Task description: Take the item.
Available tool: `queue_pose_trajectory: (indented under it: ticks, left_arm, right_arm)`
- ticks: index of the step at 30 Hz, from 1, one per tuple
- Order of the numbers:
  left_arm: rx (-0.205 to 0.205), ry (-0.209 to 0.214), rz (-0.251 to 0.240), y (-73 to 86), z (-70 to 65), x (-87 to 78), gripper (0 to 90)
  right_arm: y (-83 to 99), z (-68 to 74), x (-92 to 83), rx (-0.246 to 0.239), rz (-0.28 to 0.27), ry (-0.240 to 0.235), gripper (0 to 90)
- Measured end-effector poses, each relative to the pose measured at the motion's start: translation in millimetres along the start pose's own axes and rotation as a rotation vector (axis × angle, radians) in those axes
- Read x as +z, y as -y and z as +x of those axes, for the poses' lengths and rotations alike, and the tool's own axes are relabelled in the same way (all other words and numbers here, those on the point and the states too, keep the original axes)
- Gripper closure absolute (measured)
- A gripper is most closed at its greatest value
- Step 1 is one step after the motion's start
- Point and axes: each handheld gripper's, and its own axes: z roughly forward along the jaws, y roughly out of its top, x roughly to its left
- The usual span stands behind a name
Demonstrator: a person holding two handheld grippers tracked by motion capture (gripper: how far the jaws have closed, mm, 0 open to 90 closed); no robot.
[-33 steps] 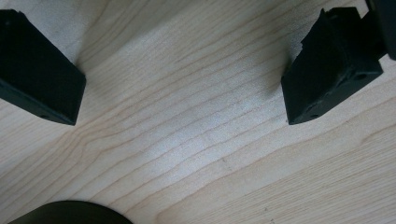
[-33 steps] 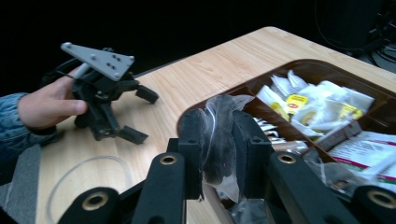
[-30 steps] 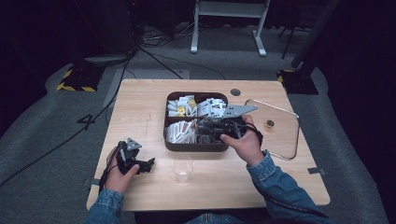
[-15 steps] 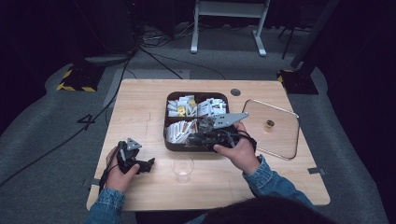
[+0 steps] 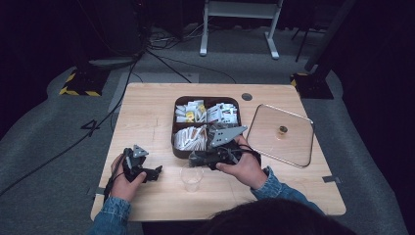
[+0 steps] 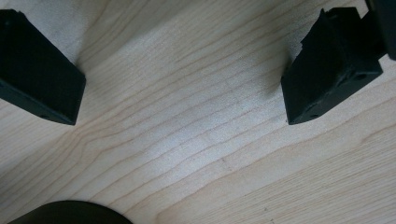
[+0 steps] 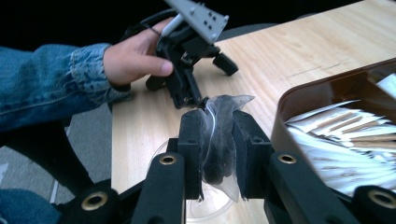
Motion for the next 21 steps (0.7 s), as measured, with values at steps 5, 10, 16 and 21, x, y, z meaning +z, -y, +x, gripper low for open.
queue_pose_trajectory:
  ticks: [5,10,16,21]
  left_arm:
    - [0.0,0.0,0.0,0.0,0.0,0.0,0.2]
    - [0.0,0.0,0.0,0.0,0.0,0.0,0.2]
    - [0.0,0.0,0.0,0.0,0.0,0.0,0.2]
    - [0.0,0.0,0.0,0.0,0.0,0.0,0.2]
  right_arm:
    - [2.4,3.6,7.1,-0.008,0.04,-0.014,75.3]
    - [5.0,6.2,13.9,-0.014,0.075,-0.027,75.3]
    - [8.3,9.0,21.6,-0.024,0.118,-0.035,75.1]
    - [11.7,8.7,27.3,-0.015,0.153,-0.044,74.3]
